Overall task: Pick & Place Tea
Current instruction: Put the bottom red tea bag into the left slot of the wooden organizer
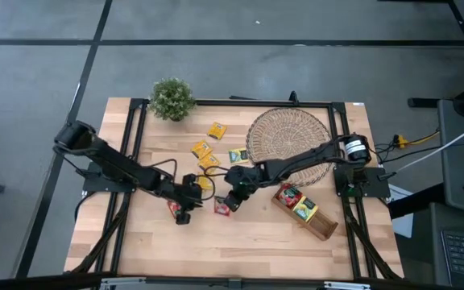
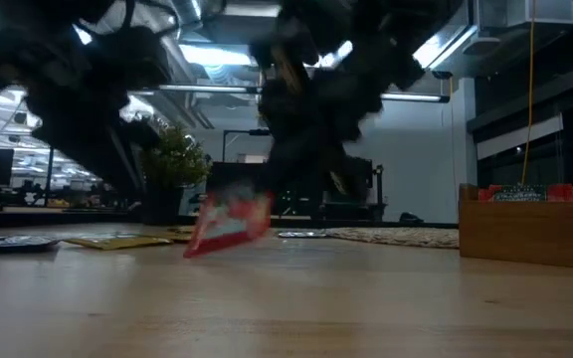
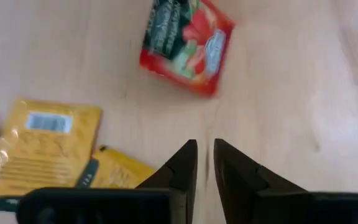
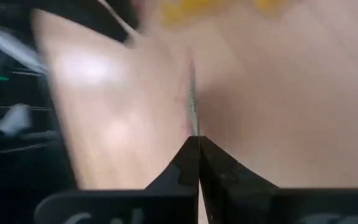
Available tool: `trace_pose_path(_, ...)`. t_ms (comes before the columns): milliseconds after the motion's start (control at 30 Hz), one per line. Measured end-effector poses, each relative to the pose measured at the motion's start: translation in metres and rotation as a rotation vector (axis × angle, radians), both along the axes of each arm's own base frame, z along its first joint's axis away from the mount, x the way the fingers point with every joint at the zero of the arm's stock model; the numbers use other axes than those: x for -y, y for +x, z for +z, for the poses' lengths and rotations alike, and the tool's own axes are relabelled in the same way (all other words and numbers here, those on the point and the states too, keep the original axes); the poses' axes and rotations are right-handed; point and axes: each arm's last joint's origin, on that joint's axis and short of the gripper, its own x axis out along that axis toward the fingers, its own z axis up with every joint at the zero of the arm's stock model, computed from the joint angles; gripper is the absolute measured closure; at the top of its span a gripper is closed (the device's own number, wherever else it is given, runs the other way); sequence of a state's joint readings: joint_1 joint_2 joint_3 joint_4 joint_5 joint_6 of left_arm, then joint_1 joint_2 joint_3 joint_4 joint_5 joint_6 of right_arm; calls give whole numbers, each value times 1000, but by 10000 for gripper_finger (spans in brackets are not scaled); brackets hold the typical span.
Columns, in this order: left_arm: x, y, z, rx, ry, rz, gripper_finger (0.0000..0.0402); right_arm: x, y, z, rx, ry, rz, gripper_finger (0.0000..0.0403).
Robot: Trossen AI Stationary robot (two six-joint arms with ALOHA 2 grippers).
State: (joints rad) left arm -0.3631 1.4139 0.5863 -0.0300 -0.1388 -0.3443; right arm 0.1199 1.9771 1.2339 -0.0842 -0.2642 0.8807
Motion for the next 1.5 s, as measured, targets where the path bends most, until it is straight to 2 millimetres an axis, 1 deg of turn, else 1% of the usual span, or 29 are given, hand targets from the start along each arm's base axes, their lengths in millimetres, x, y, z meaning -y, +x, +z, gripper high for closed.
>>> trace_pose_path(67,-1,-2,8,33,9,11,350,-4,5,18,59,0,14,399)
trace_pose_path(133,-1,-3,12,55,22,23,352,-10,8,35,93,-5,37,399)
trace_pose_path(233,1,-6,15,69,45,35,354,-20,7,60,79,-18,66,399)
trace_pose_path(333,3,-7,14,63,67,38,352,-30,2,88,32,-59,80,399)
trace_pose_path(433,4,-8,14,76,87,52,350,-39,-9,112,-67,-113,81,399)
trace_pose_path(533,5,-7,15,93,109,72,352,-49,-23,130,-173,-179,56,399)
trace_pose_path(600,4,-7,15,100,125,89,354,-57,-33,136,-251,-220,31,399)
trace_pose_path(667,4,-7,16,108,136,102,354,-64,-46,138,-354,-260,5,399)
trace_pose_path(800,3,-5,17,136,161,107,351,-76,-71,134,-545,-344,-93,399)
trace_pose_path(933,3,-4,19,163,174,103,351,-88,-90,134,-648,-404,-179,399)
trace_pose_path(1067,4,-2,21,185,177,93,354,-98,-103,134,-699,-457,-255,399)
trace_pose_path(1133,4,-1,22,198,178,88,353,-101,-108,130,-707,-481,-300,399)
trace_pose_path(1333,4,-1,23,209,174,89,350,-103,-118,107,-738,-569,-373,399)
trace_pose_path(1500,5,0,23,210,171,88,354,-97,-125,90,-737,-566,-375,400)
